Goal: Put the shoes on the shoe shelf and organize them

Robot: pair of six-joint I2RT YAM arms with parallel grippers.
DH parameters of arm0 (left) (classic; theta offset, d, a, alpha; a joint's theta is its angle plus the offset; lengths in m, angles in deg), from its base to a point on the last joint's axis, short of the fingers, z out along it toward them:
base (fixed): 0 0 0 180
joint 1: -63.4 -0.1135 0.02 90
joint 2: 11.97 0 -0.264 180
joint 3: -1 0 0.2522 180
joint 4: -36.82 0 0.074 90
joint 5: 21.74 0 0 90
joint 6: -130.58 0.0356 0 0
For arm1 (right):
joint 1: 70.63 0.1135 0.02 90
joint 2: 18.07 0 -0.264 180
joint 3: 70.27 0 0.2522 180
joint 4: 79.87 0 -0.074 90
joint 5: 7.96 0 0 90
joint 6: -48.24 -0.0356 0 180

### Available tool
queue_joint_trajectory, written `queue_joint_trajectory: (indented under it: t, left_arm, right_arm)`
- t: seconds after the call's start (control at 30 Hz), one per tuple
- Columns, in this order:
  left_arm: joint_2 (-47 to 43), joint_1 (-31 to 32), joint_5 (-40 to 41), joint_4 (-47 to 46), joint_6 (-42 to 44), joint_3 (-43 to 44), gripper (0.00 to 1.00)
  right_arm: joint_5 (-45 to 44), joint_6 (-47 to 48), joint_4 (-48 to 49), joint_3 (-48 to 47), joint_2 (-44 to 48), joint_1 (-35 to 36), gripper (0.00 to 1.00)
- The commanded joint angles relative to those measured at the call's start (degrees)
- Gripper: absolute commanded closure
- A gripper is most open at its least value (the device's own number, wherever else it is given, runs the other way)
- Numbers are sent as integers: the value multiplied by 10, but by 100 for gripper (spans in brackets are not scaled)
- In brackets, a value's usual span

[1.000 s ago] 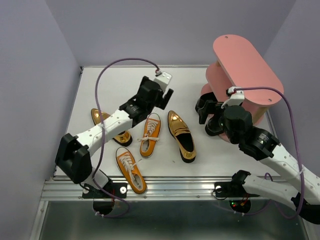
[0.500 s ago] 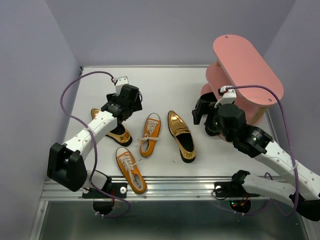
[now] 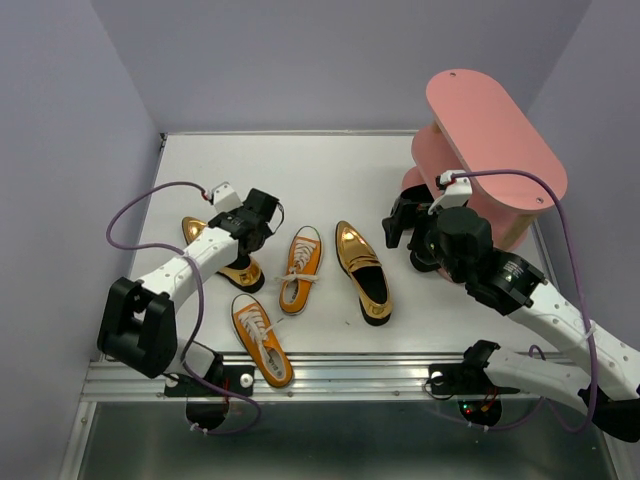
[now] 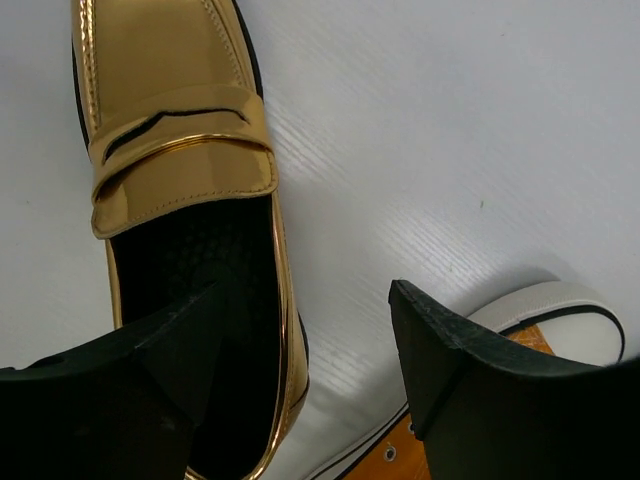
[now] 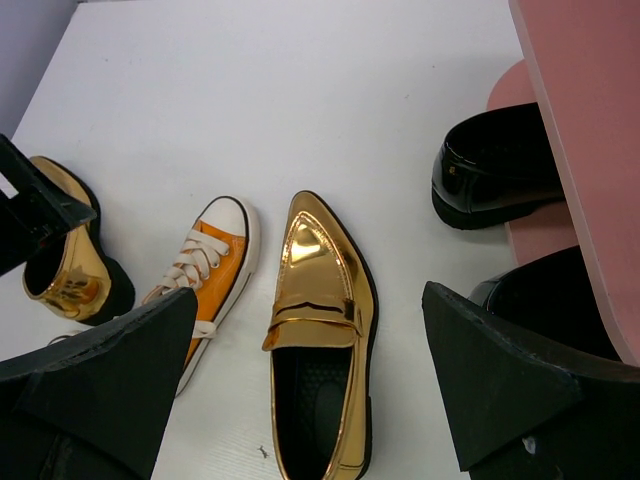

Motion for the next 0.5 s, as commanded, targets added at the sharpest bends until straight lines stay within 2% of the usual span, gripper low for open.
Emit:
queue_joint_trajectory:
  t: [0.0, 0.13, 0.23, 0.33, 0.37, 0.47]
  left_arm:
    - [27, -2, 16, -4, -63, -27, 25]
    - [49, -4, 16, -26, -64, -36, 34]
    - [63, -5, 19, -29, -63, -34, 50]
    - [60, -5, 38, -28, -43, -19, 96]
    - [58, -5, 46, -25, -32, -11, 100]
    - [52, -5, 70, -40, 39, 31, 100]
  right_arm:
    - [0, 9, 31, 6, 3, 5, 0]
    - [-3, 10, 31, 7, 6, 5, 0]
    - [-4, 10, 32, 9, 11, 5, 0]
    - [-5, 9, 30, 9, 12, 5, 0]
    - [-6, 9, 30, 9, 13, 5, 0]
    - [-7, 8, 29, 11, 14, 5, 0]
